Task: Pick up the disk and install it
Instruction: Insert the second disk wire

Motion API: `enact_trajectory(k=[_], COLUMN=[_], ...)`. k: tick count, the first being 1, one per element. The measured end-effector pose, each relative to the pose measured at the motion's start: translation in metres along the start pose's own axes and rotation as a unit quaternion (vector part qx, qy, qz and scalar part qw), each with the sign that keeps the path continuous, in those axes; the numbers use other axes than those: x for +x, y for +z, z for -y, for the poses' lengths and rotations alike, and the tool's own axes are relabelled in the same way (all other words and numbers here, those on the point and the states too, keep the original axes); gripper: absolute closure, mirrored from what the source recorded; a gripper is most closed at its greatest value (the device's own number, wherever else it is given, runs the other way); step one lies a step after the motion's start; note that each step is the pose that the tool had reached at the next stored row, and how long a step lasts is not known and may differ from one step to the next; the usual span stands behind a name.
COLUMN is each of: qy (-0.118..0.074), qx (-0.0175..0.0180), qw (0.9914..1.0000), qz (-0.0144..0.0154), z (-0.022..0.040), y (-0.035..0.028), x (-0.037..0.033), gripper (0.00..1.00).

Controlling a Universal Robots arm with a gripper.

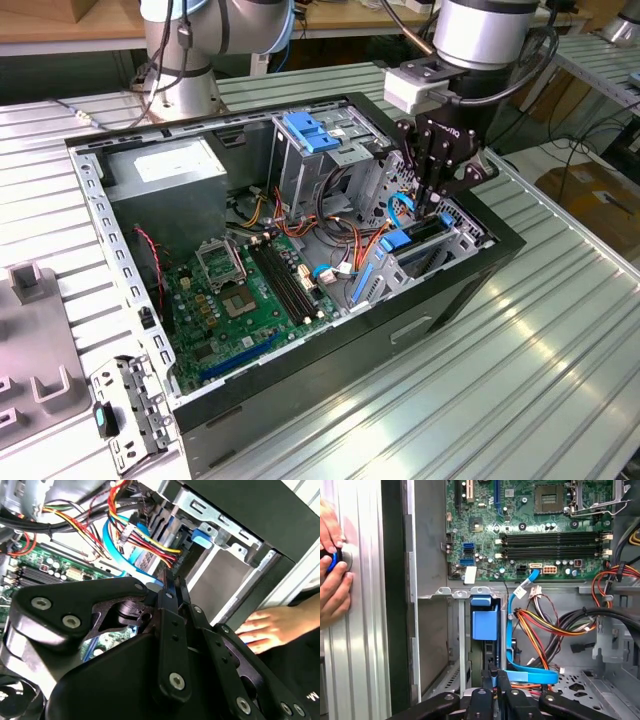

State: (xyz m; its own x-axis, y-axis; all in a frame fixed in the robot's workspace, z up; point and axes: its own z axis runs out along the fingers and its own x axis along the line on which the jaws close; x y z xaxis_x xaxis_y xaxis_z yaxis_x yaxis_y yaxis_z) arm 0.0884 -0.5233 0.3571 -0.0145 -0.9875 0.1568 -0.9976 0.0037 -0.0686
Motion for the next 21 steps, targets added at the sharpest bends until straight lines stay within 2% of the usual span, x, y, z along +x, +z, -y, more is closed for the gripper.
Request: enact_trajectory(k=[9, 12, 13, 14, 16, 17, 18, 19, 21], qy=[0.0, 0.001, 0.002, 0.003, 0.004, 0.004, 0.004, 0.004, 0.004], qx=[0.0007, 0.002, 0.003, 0.0044, 0.0058, 0.0064, 0.0066, 0.0066, 0.0066], qw=[1.0, 0.99991, 0.9998, 0.99957, 0.99926, 0.99913, 0.99905, 0.99901, 0.99883], qz=[0.0017, 0.0131, 0.0197, 0.0287, 0.0377, 0.0411, 0.0429, 0.0439, 0.0478], z=[-0.0001, -0.0005, -0.0007, -0.0014, -0.0025, -0.003, -0.0032, -0.0032, -0.0032], y=[0.0, 0.0011, 0.0014, 0.0017, 0.0025, 0.0035, 0.0052, 0.0059, 0.0074], x=[0.0001, 0.0001, 0.0007, 0.0025, 0.0054, 0.0089, 0.0143, 0.0164, 0.0198], gripper=[0.84, 0.84, 0.84, 0.84, 0.84, 0.84, 0.84, 0.84, 0.84])
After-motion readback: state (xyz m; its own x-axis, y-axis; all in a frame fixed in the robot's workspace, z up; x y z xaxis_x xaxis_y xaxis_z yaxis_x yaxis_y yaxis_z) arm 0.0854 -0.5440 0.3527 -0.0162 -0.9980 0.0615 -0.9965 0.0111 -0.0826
